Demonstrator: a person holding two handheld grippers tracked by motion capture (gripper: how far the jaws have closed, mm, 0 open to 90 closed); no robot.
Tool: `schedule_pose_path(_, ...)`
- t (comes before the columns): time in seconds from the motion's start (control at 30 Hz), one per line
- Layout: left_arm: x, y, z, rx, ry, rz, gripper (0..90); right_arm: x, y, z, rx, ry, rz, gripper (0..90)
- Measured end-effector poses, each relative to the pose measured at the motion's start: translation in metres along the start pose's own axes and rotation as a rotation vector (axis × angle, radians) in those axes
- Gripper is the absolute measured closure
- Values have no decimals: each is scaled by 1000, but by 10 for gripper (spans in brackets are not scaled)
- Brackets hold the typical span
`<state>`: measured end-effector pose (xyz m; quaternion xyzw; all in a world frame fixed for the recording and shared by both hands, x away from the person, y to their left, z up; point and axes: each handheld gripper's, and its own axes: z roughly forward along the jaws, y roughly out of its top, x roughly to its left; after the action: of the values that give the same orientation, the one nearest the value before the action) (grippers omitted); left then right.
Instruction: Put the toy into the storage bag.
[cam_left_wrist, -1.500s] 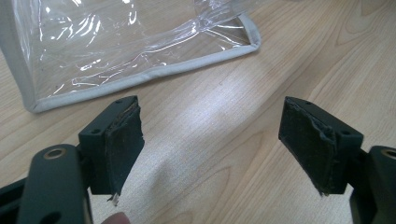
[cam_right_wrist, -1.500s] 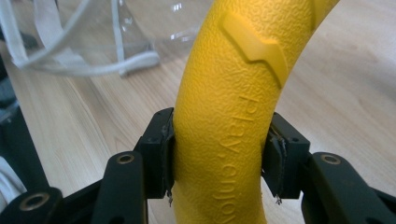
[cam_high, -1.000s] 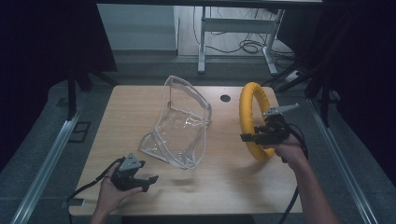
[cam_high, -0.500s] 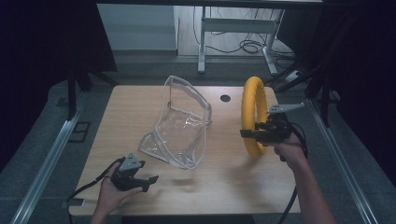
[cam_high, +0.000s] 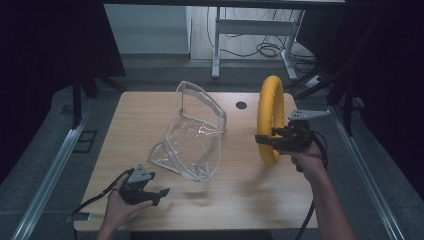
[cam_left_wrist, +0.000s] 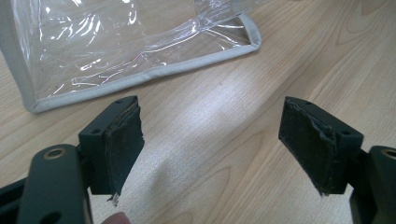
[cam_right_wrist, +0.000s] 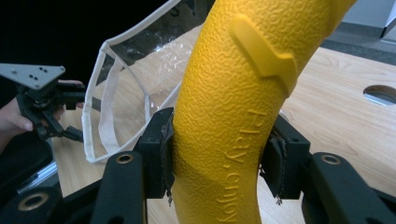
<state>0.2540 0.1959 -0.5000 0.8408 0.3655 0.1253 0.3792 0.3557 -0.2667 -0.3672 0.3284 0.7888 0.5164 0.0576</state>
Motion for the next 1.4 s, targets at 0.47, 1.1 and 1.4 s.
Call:
schedule_pose_path(0.47,0,0,0,1,-1,1,216,4,2,0,-59,10,9,504)
schedule_pose_path(1.1,0,0,0,0,-2,-1,216,25,16,6,-143,51,-11,502)
schedule_pose_path(1.4,0,0,0,-5,-2,-6,216,35,24,8,-173,69,-20,502)
